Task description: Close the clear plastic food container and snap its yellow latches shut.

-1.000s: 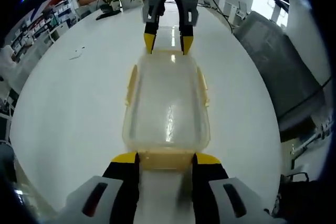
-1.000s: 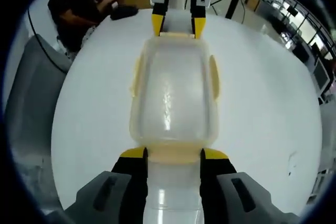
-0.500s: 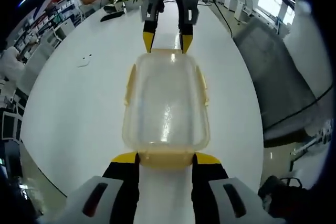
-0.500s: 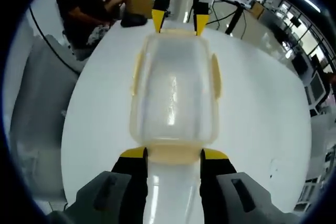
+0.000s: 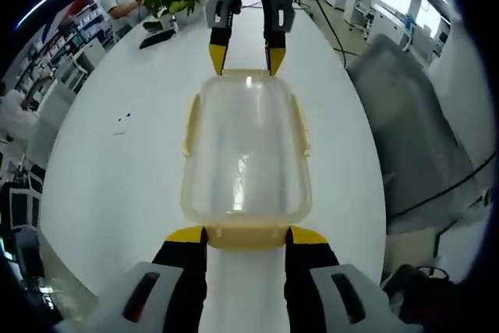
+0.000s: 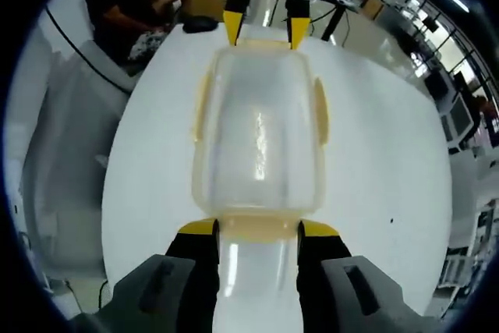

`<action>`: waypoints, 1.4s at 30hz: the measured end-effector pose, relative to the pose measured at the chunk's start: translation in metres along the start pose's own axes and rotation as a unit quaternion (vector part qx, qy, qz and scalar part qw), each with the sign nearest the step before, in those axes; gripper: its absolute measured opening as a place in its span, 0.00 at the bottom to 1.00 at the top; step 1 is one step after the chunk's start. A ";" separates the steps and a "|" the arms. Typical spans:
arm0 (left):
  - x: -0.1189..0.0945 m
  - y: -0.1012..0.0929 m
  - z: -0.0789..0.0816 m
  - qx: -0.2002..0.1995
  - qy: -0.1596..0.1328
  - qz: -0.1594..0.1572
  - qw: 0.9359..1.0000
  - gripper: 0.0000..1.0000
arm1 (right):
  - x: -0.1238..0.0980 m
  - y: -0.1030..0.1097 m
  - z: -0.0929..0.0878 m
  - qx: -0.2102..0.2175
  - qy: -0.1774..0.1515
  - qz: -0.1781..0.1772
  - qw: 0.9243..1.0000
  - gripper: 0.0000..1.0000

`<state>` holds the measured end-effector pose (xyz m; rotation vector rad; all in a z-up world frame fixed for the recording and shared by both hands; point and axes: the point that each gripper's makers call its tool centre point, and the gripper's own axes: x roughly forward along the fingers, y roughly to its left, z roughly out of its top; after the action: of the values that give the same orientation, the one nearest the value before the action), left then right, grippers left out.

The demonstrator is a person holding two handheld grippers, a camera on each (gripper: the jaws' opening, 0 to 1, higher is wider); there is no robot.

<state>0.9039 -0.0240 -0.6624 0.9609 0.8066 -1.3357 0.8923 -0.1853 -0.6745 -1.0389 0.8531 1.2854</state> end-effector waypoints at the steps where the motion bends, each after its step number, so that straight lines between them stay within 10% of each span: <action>1: 0.003 0.000 0.006 0.004 -0.001 0.000 1.000 0.33 | -0.002 0.001 -0.004 0.001 0.001 0.000 1.000 0.35; 26: 0.057 -0.006 0.098 0.019 -0.014 -0.008 1.000 0.33 | -0.027 0.008 -0.109 0.019 0.017 -0.001 1.000 0.35; 42: 0.095 -0.003 0.111 0.016 -0.022 -0.026 0.999 0.33 | -0.014 0.011 -0.141 0.017 0.027 0.008 0.999 0.35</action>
<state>0.9034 -0.1643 -0.7033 0.9374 0.7833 -1.4143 0.8880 -0.3231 -0.7087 -1.0458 0.9231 1.2556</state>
